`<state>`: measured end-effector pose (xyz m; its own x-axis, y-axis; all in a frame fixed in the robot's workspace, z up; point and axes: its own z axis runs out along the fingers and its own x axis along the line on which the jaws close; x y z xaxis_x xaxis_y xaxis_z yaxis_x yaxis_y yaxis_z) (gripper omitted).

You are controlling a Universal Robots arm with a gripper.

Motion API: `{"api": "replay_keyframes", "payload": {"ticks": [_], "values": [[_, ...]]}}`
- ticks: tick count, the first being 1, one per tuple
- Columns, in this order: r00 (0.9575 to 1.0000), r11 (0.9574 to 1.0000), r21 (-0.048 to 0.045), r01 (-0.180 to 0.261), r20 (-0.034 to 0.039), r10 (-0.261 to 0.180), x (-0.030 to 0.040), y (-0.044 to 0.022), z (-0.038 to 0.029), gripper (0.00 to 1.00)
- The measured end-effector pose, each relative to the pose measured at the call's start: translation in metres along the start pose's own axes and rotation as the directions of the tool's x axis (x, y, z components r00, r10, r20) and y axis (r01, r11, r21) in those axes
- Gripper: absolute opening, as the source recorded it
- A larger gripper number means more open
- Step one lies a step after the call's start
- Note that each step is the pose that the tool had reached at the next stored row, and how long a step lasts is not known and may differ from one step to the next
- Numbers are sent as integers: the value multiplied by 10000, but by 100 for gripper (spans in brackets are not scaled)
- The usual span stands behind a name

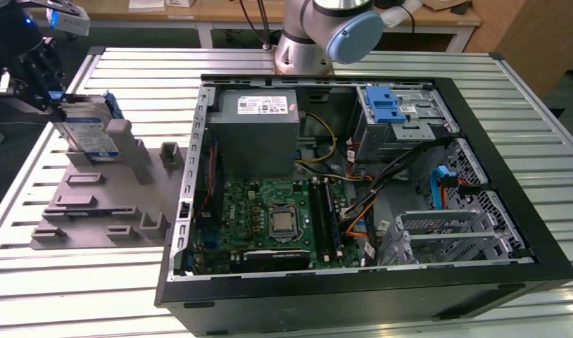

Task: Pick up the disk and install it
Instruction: 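Pick up the disk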

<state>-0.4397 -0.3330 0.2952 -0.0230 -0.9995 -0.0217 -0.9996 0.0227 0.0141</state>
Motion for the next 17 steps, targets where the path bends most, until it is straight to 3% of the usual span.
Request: {"api": "replay_keyframes", "payload": {"ticks": [17], "values": [[10000,10000,0,0,0,0,-3,2,-135,36]]}}
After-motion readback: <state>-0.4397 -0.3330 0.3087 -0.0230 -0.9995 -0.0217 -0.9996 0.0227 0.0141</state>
